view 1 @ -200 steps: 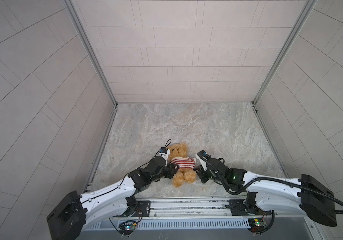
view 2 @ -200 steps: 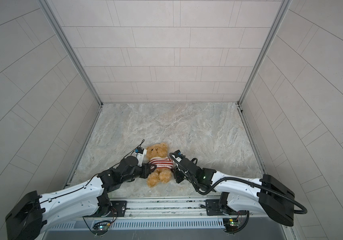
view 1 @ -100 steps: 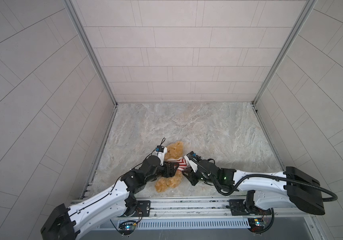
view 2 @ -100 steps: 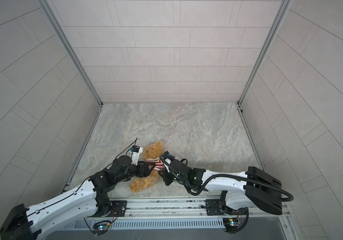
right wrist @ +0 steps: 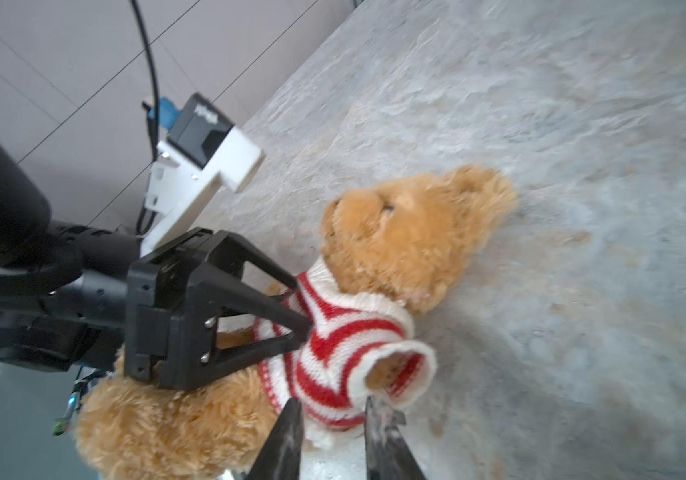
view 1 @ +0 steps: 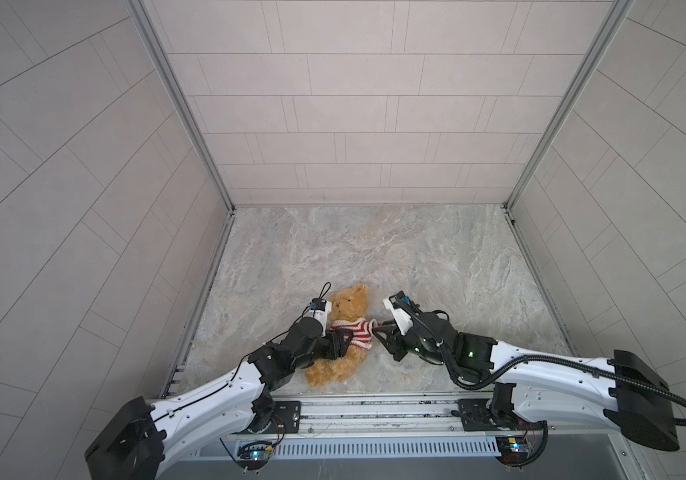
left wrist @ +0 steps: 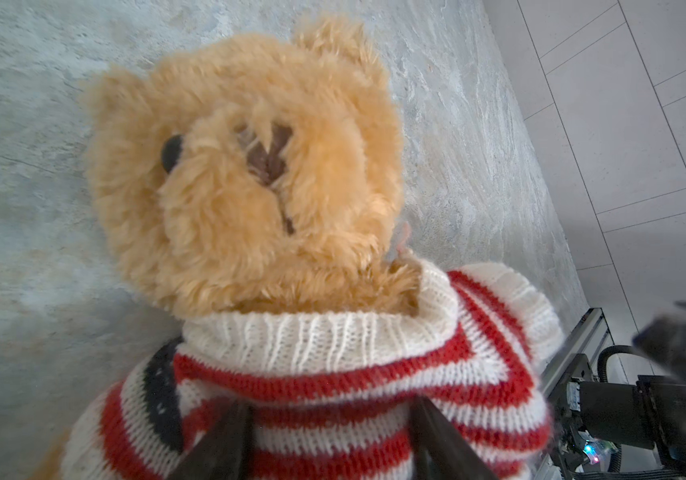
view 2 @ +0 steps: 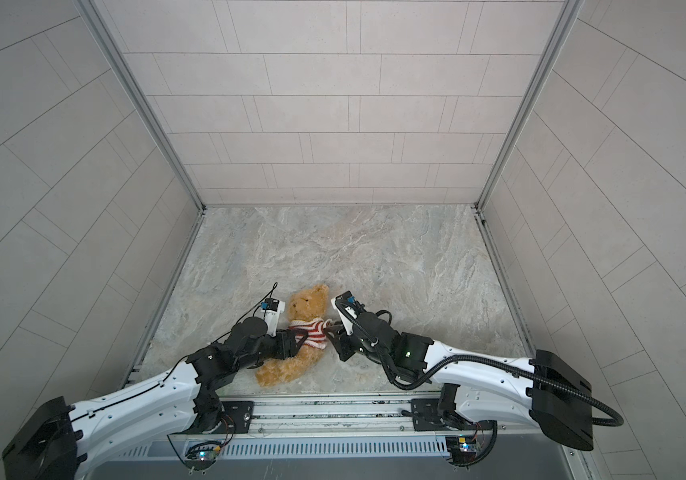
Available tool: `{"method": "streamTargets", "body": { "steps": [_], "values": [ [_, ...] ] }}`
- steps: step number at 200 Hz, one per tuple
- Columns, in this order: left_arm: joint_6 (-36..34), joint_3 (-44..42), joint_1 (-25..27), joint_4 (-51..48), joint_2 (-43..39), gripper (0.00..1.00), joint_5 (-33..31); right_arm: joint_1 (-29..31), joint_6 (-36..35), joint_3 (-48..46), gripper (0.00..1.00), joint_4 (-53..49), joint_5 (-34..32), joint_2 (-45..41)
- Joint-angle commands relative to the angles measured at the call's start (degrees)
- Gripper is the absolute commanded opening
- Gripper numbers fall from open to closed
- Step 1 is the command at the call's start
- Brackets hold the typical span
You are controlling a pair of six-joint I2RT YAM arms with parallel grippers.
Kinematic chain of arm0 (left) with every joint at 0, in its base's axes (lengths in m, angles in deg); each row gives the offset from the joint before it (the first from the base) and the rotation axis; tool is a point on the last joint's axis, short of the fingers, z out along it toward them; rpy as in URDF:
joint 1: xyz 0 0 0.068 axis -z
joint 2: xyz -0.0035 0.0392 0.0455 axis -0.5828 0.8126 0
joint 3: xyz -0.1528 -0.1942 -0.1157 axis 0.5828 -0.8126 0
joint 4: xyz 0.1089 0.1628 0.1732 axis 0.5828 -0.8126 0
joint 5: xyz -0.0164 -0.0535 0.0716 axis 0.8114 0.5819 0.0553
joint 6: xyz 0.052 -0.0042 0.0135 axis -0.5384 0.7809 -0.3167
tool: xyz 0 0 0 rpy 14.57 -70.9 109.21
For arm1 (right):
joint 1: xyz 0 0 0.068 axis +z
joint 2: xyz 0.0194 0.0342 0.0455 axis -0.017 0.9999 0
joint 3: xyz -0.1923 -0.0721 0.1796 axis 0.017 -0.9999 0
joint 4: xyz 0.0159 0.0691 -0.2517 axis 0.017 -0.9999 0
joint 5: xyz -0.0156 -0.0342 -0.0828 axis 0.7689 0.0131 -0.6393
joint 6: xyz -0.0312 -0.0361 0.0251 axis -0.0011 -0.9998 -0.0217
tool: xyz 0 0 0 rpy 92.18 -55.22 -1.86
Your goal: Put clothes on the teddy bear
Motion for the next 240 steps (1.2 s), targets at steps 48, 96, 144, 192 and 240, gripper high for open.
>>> {"method": "streamTargets", "body": {
  "steps": [48, 96, 144, 192, 240],
  "values": [
    [-1.2, -2.9, 0.3, -4.2, -3.8, 0.52, -1.5, -2.4, -2.1, 0.1, 0.28, -0.5, 1.3, 5.7],
    [-2.2, -2.8, 0.3, -4.3, -3.0, 0.44, -1.4, -2.4, -4.1, 1.8, 0.19, 2.5, 3.3, 8.8],
    [-2.2, -3.3, 0.3, -3.0, -1.5, 0.43, -0.7, -2.4, -5.4, 4.4, 0.09, 3.9, 6.0, 12.7],
    [-2.5, -3.3, 0.3, -2.6, -0.8, 0.43, -0.7, -2.4, -5.5, 7.6, 0.12, 3.7, 9.8, 16.1],
    [-2.6, -3.7, 0.3, -2.6, -0.6, 0.43, -1.3, -2.2, -4.3, 8.7, 0.26, 2.9, 13.1, 18.3]
  ]
}}
